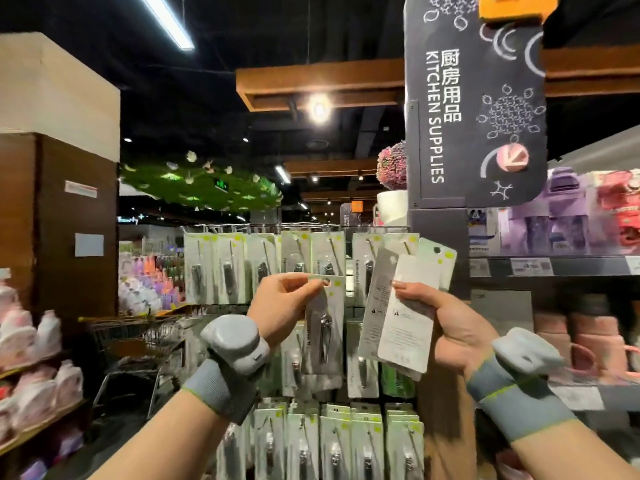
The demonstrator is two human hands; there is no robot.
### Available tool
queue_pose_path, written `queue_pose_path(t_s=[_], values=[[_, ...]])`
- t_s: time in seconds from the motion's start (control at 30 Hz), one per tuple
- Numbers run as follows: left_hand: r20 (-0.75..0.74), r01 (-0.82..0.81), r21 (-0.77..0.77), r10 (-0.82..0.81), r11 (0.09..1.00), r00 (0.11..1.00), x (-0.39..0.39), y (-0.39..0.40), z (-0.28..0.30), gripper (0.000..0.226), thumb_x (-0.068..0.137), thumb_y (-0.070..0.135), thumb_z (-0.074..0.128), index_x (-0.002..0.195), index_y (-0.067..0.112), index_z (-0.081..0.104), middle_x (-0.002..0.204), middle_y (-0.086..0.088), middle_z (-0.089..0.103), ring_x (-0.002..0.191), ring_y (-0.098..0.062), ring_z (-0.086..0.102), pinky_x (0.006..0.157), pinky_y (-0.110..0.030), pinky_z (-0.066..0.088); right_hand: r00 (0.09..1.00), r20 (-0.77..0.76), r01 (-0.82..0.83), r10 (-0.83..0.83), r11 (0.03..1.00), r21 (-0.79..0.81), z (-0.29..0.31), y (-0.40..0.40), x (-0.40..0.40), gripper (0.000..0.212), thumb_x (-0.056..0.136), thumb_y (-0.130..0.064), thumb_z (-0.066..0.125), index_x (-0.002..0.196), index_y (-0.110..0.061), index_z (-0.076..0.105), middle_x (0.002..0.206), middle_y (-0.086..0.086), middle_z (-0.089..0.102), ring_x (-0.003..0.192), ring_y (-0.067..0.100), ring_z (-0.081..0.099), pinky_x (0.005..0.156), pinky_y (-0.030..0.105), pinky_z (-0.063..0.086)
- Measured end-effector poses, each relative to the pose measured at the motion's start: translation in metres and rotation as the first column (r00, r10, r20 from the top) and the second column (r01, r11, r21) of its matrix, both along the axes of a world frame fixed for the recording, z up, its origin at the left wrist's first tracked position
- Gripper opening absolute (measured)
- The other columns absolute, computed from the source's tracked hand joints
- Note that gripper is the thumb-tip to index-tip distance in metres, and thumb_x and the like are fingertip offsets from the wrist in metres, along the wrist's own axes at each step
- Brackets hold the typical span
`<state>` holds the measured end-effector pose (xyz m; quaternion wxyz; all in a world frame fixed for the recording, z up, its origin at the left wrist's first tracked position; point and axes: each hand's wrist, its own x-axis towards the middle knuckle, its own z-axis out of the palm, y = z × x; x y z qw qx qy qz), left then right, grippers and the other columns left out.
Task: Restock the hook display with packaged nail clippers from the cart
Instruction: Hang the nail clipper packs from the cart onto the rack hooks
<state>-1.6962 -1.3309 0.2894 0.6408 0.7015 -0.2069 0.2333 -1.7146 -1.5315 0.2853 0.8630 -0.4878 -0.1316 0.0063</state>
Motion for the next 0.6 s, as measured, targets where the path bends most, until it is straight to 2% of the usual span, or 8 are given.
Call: queue_pose_path(t_s=[0.1, 0.2, 0.27, 0.37, 0.5, 0.53, 0.6], values=[[0.010, 0.014, 0.015, -0.014, 1.000, 1.000, 0.004, 0.024, 0.005, 0.019, 0.089, 0.012, 0.061, 0.097, -0.003, 0.070, 0.075, -0.008, 0.063, 0.057, -0.006, 0.053, 0.049, -0.013, 0.038, 0.999, 0.012, -0.032, 0.032, 0.999, 0.019, 0.003, 0.026, 0.003, 0.013, 0.061, -0.004, 0.062, 0.054, -0.008, 0.072, 0.062, 0.009, 0.069, 0.052, 0.020, 0.067, 0.058, 0.038, 0.057], [0.024, 0.017, 0.007, -0.017, 1.000, 1.000, 0.007, 0.051, 0.008, 0.018, 0.088, 0.010, 0.062, 0.096, -0.004, 0.069, 0.073, -0.006, 0.064, 0.049, 0.001, 0.052, 0.044, -0.011, 0.037, 0.999, 0.027, -0.022, 0.022, 1.000, 0.010, 0.006, 0.053, 0.007, 0.020, 0.067, -0.003, 0.060, 0.052, -0.009, 0.072, 0.058, 0.008, 0.068, 0.048, 0.019, 0.066, 0.053, 0.036, 0.056], [0.027, 0.013, -0.023, -0.012, 1.000, 1.000, 0.008, 0.065, 0.010, 0.018, 0.086, 0.008, 0.064, 0.096, -0.006, 0.068, 0.073, -0.009, 0.063, 0.049, -0.001, 0.052, 0.045, -0.012, 0.038, 0.999, 0.040, -0.012, 0.012, 1.000, 0.008, 0.009, 0.066, 0.008, 0.023, 0.069, -0.003, 0.059, 0.051, -0.009, 0.071, 0.056, 0.007, 0.067, 0.047, 0.018, 0.065, 0.051, 0.034, 0.056], [0.064, -0.012, -0.036, 0.014, 0.999, 0.998, 0.009, 0.082, 0.012, 0.016, 0.085, 0.006, 0.065, 0.093, -0.008, 0.068, 0.073, -0.012, 0.065, 0.055, -0.008, 0.056, 0.048, -0.015, 0.039, 0.998, 0.059, -0.015, 0.014, 1.000, 0.007, 0.014, 0.079, 0.009, 0.016, 0.062, -0.005, 0.060, 0.051, -0.010, 0.072, 0.057, 0.006, 0.068, 0.048, 0.017, 0.065, 0.055, 0.034, 0.057], [0.115, -0.040, -0.054, 0.046, 0.998, 0.992, 0.010, 0.099, 0.016, 0.009, 0.085, 0.000, 0.063, 0.087, -0.008, 0.067, 0.051, 0.005, 0.062, 0.039, 0.003, 0.050, 0.041, -0.007, 0.036, 0.997, 0.076, 0.008, -0.005, 0.999, -0.035, 0.021, 0.094, 0.013, 0.012, 0.059, -0.008, 0.063, 0.053, -0.012, 0.072, 0.060, 0.003, 0.068, 0.055, 0.016, 0.064, 0.075, 0.031, 0.053], [0.116, -0.039, -0.069, 0.047, 0.997, 0.992, 0.009, 0.101, 0.017, 0.008, 0.085, 0.000, 0.063, 0.086, -0.007, 0.067, 0.051, 0.005, 0.063, 0.040, 0.002, 0.053, 0.042, -0.008, 0.037, 0.997, 0.078, 0.005, -0.002, 0.999, -0.038, 0.023, 0.096, 0.013, 0.012, 0.059, -0.008, 0.063, 0.053, -0.012, 0.072, 0.060, 0.003, 0.068, 0.056, 0.016, 0.063, 0.075, 0.031, 0.053], [0.115, -0.044, -0.087, 0.053, 0.995, 0.992, 0.009, 0.104, 0.019, 0.005, 0.084, 0.000, 0.064, 0.082, -0.001, 0.068, 0.055, 0.003, 0.066, 0.045, -0.002, 0.058, 0.043, -0.010, 0.041, 0.996, 0.089, -0.015, 0.019, 0.999, -0.047, 0.027, 0.101, 0.012, 0.013, 0.059, -0.008, 0.062, 0.052, -0.011, 0.072, 0.059, 0.004, 0.068, 0.054, 0.016, 0.064, 0.065, 0.031, 0.056]])
